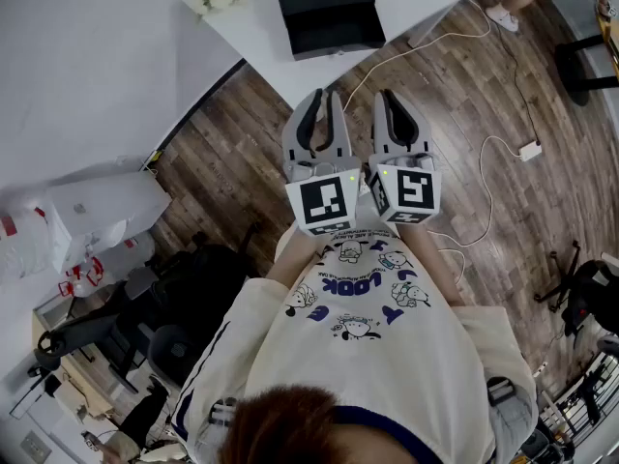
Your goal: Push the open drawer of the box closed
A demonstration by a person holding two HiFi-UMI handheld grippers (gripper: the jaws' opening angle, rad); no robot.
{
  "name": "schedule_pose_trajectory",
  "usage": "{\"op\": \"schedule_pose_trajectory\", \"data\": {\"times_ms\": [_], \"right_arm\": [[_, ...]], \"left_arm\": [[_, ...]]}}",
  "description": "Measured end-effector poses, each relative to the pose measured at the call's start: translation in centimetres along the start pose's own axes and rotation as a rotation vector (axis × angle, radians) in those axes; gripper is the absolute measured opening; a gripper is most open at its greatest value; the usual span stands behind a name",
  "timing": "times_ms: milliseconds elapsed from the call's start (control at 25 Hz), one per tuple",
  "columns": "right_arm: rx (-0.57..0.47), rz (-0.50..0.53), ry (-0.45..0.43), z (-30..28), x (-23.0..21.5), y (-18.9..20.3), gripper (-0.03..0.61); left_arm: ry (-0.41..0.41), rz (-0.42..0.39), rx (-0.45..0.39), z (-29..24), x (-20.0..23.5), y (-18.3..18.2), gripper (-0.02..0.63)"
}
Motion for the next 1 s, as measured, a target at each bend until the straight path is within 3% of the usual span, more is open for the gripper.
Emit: {"op": "schedule_pose_trajectory", "data": {"times_ms": [600, 1000], "right_arm": [[-0.024, -0.028, -0.008, -0.8, -1.2, -0.5, 0.044], [-0.011, -0.030, -0.046, -1.2, -3.6, 0.2, 0.044]], "left_arm": [[0.003, -0.005, 0.031, -1.2, -0.8, 0.7, 0.054], [-0.048, 0.010, 0.068, -2.2, -2.6, 2.3, 0.054]]}}
Point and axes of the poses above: the fingertips, and each gripper's own axes: z backward along the fingers, x to its left, y out of its underside, the point moved 4 cm from there along z, backward along the fingers, and after that the axes turned 5 degrees about x, right-handed, at the moved point
